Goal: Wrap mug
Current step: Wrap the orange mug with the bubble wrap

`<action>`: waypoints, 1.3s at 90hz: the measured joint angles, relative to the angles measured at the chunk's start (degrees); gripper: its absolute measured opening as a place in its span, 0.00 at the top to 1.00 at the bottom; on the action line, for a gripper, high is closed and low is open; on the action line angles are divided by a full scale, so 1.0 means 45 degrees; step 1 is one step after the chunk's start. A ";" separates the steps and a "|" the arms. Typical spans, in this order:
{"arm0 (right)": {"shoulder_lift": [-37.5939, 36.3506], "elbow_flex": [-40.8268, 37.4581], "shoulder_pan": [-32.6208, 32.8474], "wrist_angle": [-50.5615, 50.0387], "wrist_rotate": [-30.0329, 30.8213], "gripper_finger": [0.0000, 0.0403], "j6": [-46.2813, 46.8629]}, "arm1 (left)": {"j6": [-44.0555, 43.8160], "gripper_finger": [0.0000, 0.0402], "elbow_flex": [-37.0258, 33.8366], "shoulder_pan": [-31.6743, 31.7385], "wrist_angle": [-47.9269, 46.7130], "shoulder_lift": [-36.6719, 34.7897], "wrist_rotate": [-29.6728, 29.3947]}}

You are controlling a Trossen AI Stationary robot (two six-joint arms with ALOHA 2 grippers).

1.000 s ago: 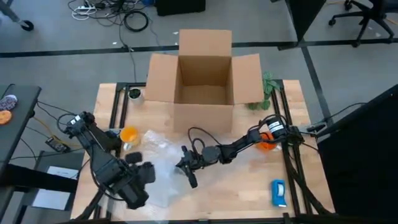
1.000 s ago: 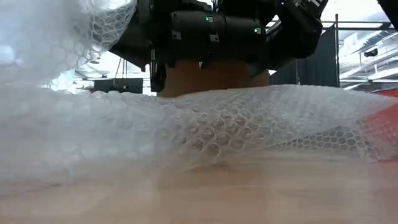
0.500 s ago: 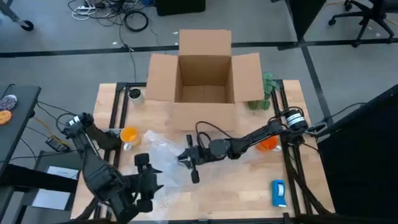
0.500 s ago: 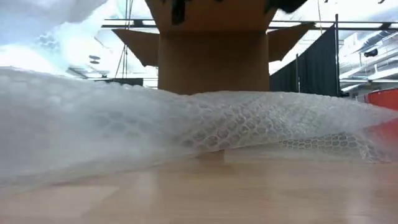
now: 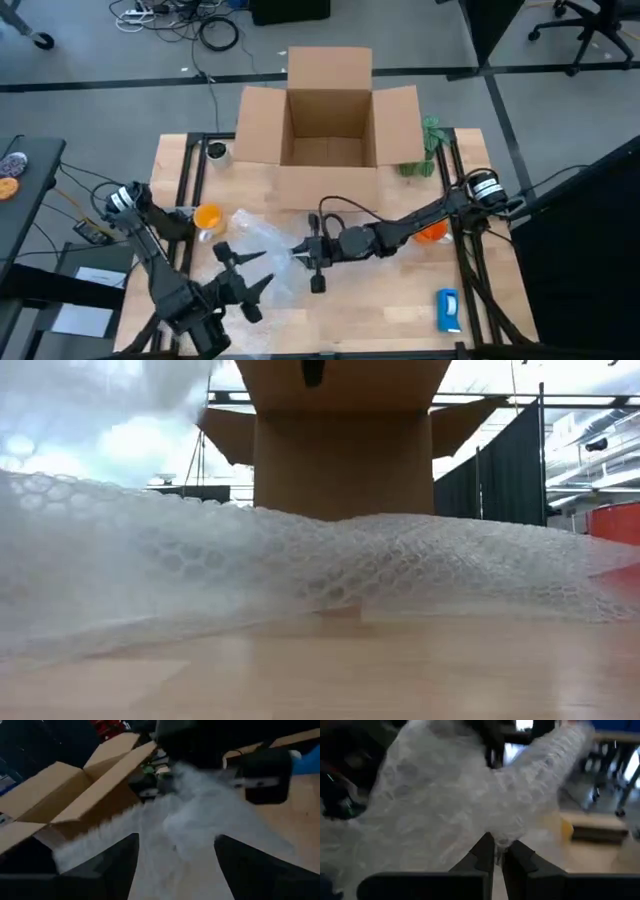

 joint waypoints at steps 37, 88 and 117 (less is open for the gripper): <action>0.0000 -0.0003 -0.0197 0.0610 -0.1447 0.98 0.0802 | 0.3592 0.39 -0.1437 0.1546 0.3879 0.0010 0.0073; -0.2313 0.0022 0.0105 -0.3086 -0.1263 0.72 0.0599 | 0.8670 0.96 0.0890 0.2153 0.5189 0.0015 0.2688; -0.5020 0.0022 0.0420 -0.9481 -0.0564 0.68 0.1807 | 0.8631 0.97 0.4811 0.1557 0.0486 0.0000 0.2368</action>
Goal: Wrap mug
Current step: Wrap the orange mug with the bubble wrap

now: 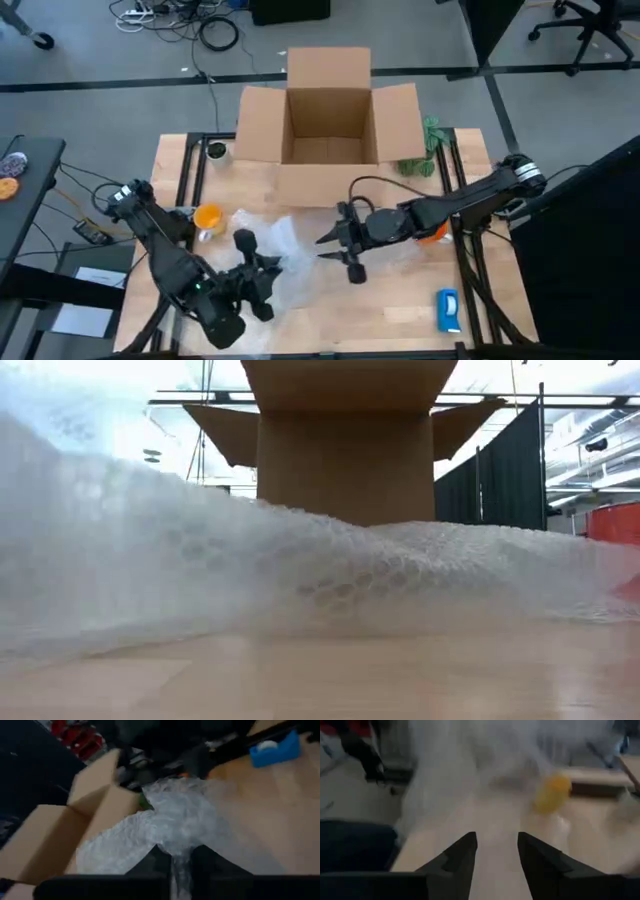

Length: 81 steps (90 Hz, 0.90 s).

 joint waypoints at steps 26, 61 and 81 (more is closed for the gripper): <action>0.0878 -0.0020 0.0807 -0.5644 0.0601 0.68 0.4136 | -0.0364 0.97 0.5247 -0.0617 -0.2624 -0.0005 -0.2510; 0.2492 0.0332 0.2889 -0.4441 -0.0596 0.69 0.6095 | 0.3131 0.97 0.5870 -0.0986 0.3563 -0.2497 -0.2817; 0.1617 0.1425 0.4325 -0.3796 0.0524 0.69 0.5746 | 0.5547 0.97 0.5851 -0.0982 0.6663 -0.2720 -0.2518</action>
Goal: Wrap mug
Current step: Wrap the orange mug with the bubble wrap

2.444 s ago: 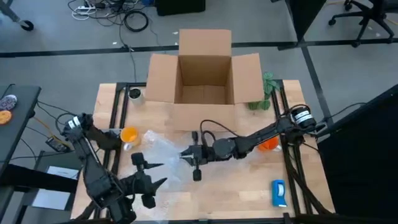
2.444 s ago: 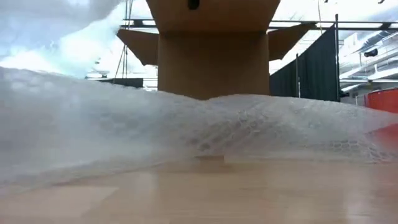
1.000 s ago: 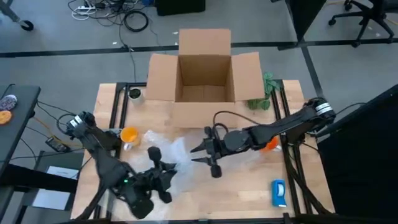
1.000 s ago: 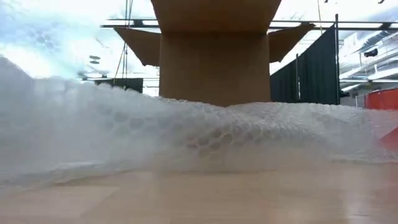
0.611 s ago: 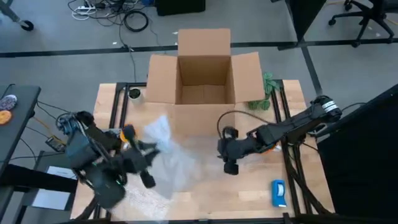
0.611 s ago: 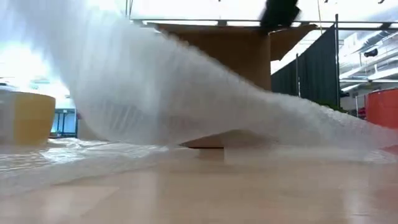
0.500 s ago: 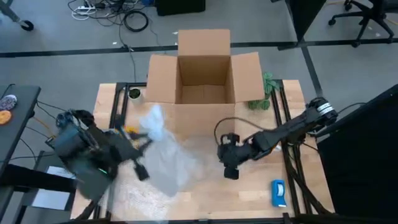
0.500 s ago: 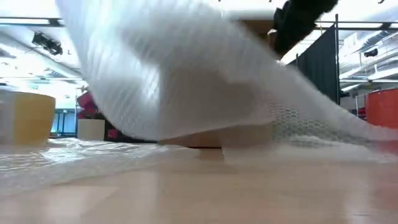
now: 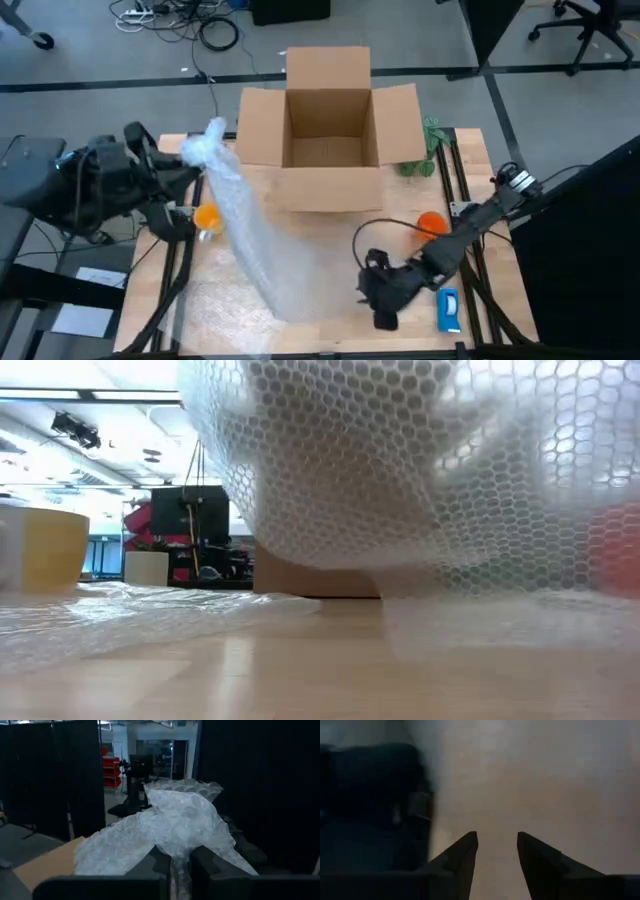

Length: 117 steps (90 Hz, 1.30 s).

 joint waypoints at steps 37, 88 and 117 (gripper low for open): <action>0.2202 -0.1237 -0.0334 0.1278 -0.1003 0.70 0.0917 | 0.3408 0.97 0.0005 -0.0005 0.4041 0.0000 0.1862; 0.4258 -0.1419 -0.0977 0.0752 -0.0255 0.75 0.1029 | 0.3775 0.97 0.0005 -0.0291 0.7101 -0.0017 0.4974; 0.4782 -0.1927 -0.0547 -0.8814 0.4109 0.79 0.7178 | 0.3773 0.97 0.0005 -0.0993 0.7200 -0.0024 0.5890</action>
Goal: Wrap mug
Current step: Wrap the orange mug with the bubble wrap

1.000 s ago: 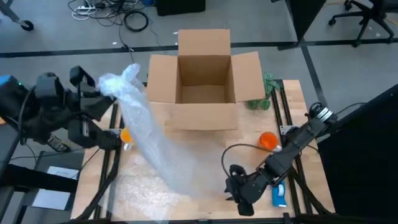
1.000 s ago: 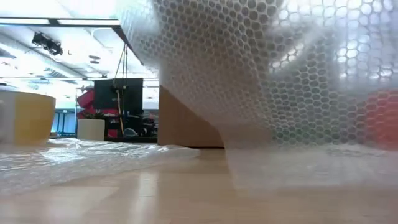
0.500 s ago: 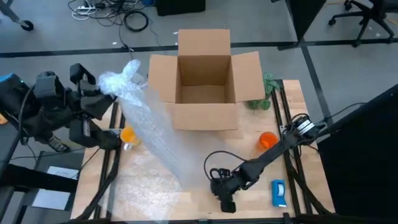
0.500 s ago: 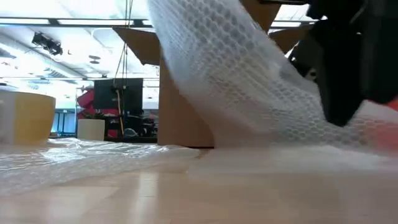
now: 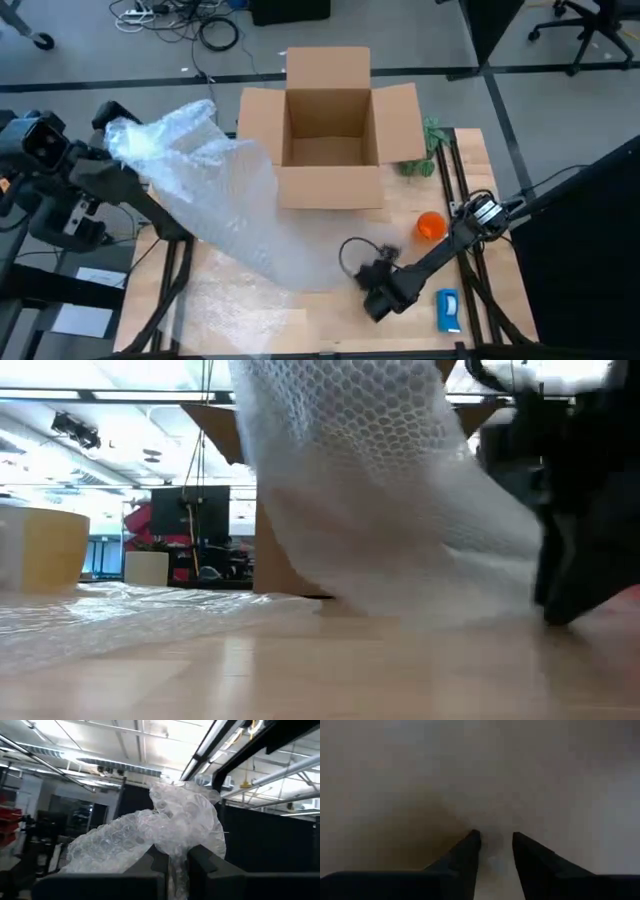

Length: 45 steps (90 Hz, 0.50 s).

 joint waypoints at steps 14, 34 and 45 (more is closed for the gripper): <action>-0.1253 -0.0267 0.0049 -0.4207 0.1398 0.81 0.4472 | -0.0008 0.97 0.0000 -0.0253 -0.0022 0.0005 0.0353; -0.3494 -0.0944 0.0108 -0.0778 0.3118 0.85 0.3828 | -0.0044 0.97 0.0000 -0.0641 -0.0136 0.0049 0.0358; -0.4086 -0.0799 0.0239 -0.1101 0.3388 0.87 0.3307 | -0.0136 0.97 0.0000 -0.0867 0.0123 0.0087 0.0421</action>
